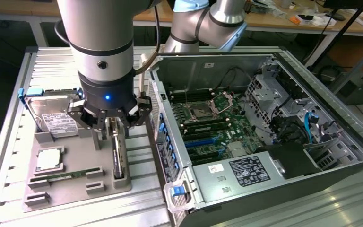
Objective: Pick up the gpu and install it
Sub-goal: 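Pick up the gpu and move the gpu toward the slot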
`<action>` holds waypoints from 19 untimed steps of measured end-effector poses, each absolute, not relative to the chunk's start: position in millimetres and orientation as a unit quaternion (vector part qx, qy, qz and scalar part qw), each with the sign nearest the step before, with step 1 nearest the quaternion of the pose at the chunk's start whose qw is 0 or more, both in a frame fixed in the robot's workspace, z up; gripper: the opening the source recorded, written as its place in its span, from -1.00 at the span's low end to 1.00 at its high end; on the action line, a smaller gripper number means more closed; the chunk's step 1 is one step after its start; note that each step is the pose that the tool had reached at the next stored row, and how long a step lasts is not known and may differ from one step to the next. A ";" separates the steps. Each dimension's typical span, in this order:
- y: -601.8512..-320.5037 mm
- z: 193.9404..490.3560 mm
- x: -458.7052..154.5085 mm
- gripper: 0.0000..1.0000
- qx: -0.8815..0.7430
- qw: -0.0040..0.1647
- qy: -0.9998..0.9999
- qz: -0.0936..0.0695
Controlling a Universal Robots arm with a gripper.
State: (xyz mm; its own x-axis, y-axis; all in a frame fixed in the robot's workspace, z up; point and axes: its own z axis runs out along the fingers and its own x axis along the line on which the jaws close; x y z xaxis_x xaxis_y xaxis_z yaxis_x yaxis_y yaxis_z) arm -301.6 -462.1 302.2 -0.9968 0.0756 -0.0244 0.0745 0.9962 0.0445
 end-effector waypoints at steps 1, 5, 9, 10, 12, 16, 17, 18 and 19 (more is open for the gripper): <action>-462.2 301.7 -301.6 -0.04 0.038 0.013 0.999 0.022; -462.6 299.3 -301.5 -0.04 0.038 0.013 0.999 0.022; -462.8 297.0 -301.6 -0.04 0.038 0.013 0.999 0.022; -462.8 296.4 -301.6 -0.04 0.038 0.013 0.999 0.022; -462.9 295.3 -301.5 -0.04 0.038 0.013 0.999 0.022; -462.9 293.0 -301.6 -0.04 0.038 0.013 0.999 0.022; -462.9 292.4 -301.6 -0.04 0.038 0.013 0.999 0.022; -462.9 291.9 -301.6 -0.04 0.038 0.013 0.999 0.022; -462.9 291.4 -301.6 -0.04 0.038 0.013 0.999 0.022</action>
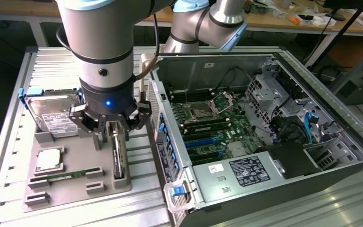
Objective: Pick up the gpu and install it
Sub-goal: 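Pick up the gpu and move the gpu toward the slot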
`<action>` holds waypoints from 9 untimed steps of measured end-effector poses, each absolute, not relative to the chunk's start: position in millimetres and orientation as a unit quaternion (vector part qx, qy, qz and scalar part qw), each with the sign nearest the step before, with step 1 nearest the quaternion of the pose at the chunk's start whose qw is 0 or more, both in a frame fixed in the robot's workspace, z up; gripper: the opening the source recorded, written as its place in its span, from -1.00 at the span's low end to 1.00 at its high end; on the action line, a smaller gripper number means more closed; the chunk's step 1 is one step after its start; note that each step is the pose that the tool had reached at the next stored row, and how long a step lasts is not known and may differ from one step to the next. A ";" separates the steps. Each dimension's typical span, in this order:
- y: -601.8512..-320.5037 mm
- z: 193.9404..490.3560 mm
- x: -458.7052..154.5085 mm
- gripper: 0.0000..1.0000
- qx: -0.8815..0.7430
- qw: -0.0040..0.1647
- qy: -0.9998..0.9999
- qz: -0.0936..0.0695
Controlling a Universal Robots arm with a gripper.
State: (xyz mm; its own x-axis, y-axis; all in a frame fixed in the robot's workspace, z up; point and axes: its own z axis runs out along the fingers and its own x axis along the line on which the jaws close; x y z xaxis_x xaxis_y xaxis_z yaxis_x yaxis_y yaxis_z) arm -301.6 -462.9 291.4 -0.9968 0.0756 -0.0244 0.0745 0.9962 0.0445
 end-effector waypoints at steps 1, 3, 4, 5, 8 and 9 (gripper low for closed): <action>-462.9 290.9 -301.6 -0.04 0.038 0.013 0.999 0.022; -463.0 290.7 -301.6 -0.04 0.038 0.013 0.999 0.022; -463.0 290.7 -301.6 -0.04 0.038 0.013 0.999 0.022; -463.0 290.5 -301.6 -0.04 0.038 0.013 0.999 0.022; -463.0 290.5 -301.5 -0.04 0.038 0.013 0.999 0.022; -463.0 290.4 -301.6 -0.04 0.038 0.013 0.999 0.022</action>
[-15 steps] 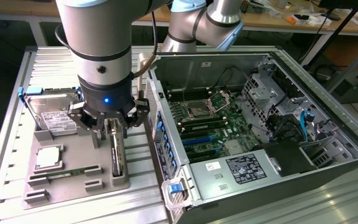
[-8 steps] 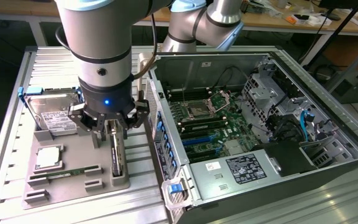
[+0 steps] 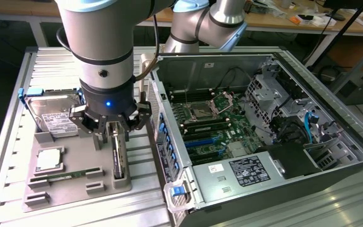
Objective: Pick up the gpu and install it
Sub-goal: 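Pick up the gpu and move the gpu toward the slot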
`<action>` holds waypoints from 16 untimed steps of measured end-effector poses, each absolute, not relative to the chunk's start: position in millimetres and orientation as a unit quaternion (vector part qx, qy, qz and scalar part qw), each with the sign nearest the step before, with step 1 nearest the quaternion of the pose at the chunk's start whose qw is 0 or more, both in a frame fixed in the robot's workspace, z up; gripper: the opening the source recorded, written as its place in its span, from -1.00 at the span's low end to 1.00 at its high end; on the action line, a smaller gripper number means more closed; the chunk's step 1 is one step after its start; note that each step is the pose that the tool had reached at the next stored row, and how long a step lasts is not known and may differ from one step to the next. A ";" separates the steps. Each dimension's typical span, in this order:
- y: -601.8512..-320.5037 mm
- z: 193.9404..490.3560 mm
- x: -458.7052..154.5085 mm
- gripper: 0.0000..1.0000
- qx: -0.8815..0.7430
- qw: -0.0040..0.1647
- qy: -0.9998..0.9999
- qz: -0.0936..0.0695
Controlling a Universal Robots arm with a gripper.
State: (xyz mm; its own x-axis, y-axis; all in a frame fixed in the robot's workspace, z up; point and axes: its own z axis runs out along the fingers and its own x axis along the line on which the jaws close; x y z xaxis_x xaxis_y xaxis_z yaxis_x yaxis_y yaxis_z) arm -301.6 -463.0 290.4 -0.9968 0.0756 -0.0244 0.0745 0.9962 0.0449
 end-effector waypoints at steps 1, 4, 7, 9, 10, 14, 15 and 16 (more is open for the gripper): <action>-463.0 290.1 -301.6 -0.04 0.038 0.013 0.999 0.022; -463.0 288.8 -301.5 -0.04 0.038 0.013 0.999 0.022; -463.0 287.4 -301.5 -0.04 0.038 0.013 0.999 0.022; -463.0 286.5 -301.5 -0.04 0.038 0.013 0.999 0.022; -463.0 286.0 -301.6 -0.04 0.038 0.013 0.999 0.022; -463.1 284.0 -301.6 -0.04 0.038 0.013 0.999 0.022; -463.2 283.3 -301.5 -0.04 0.038 0.013 0.999 0.022; -463.2 282.6 -301.6 -0.04 0.038 0.013 0.999 0.022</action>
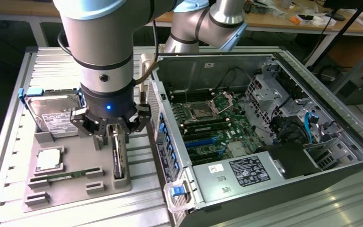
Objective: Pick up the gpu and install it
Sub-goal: 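Pick up the gpu and move the gpu toward the slot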
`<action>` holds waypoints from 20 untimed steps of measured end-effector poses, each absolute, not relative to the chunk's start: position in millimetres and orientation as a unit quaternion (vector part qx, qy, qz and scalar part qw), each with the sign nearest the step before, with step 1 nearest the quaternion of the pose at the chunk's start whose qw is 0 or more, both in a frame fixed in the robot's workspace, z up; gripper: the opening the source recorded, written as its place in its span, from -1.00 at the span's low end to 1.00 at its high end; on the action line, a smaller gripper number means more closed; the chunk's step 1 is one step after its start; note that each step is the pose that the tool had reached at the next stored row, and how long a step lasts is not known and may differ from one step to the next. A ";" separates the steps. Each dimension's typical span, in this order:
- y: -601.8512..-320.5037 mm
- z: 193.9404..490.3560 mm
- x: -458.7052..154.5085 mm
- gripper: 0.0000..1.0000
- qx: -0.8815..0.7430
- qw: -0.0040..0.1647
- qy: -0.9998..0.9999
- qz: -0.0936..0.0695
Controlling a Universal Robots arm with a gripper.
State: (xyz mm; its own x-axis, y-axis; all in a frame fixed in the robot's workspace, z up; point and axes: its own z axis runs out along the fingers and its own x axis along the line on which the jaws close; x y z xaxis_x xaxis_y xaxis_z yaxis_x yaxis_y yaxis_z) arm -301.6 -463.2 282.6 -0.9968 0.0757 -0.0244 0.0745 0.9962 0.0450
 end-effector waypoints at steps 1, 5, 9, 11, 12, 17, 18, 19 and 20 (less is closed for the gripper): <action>-463.3 282.0 -301.6 -0.04 0.038 0.013 0.999 0.022; -463.5 279.0 -301.6 -0.04 0.038 0.013 0.999 0.022; -463.6 276.2 -301.6 -0.04 0.038 0.013 0.999 0.022; -463.6 274.8 -301.6 -0.04 0.038 0.013 0.999 0.022; -463.6 274.2 -301.5 -0.04 0.038 0.013 0.999 0.022; -463.6 270.7 -301.7 -0.04 0.040 0.013 0.999 0.022; -463.6 270.1 -301.8 -0.04 0.040 0.013 0.999 0.022; -463.6 269.5 -302.0 -0.04 0.040 0.013 0.999 0.022; -463.6 268.8 -302.2 -0.04 0.040 0.013 0.999 0.022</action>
